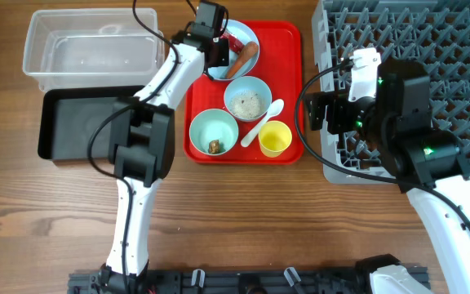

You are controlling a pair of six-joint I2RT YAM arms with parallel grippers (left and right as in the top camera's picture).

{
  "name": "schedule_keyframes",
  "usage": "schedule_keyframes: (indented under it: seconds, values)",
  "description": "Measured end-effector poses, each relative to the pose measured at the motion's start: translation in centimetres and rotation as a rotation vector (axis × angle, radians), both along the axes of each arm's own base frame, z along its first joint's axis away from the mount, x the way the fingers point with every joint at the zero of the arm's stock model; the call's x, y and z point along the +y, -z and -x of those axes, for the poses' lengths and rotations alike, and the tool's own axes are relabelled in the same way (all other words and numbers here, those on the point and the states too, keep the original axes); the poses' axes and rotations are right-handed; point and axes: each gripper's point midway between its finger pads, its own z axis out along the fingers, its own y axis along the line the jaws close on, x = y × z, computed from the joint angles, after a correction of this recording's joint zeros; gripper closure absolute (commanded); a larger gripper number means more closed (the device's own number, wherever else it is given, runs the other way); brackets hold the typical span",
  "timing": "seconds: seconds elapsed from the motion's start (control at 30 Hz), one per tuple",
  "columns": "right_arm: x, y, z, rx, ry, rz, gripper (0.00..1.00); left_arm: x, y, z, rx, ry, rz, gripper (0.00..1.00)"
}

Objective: Sort waste into correct bins and load items into the dishwasher rack
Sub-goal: 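Carry the tissue to the clear plastic bin and open the left gripper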

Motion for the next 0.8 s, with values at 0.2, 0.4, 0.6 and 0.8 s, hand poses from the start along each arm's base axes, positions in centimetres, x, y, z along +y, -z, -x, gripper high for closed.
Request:
schedule_keyframes:
  seconds: [0.2, 0.4, 0.6, 0.8]
  values:
    - [0.0, 0.0, 0.0, -0.001, 0.0, 0.0, 0.0, 2.5, -11.4, 2.3, -0.076, -0.074, 0.013, 0.96]
    - [0.0, 0.0, 0.0, 0.0, 0.0, 0.0, 0.0, 10.6, -22.0, 4.5, -0.199, -0.263, 0.034, 0.96]
    - [0.0, 0.0, 0.0, 0.0, 0.0, 0.0, 0.0, 20.1, -19.0, 4.2, -0.121, -0.494, 0.002, 0.74]
    - [0.0, 0.0, 0.0, 0.0, 0.0, 0.0, 0.0, 24.3, -13.0, 3.0, -0.033, -0.585, -0.015, 0.0]
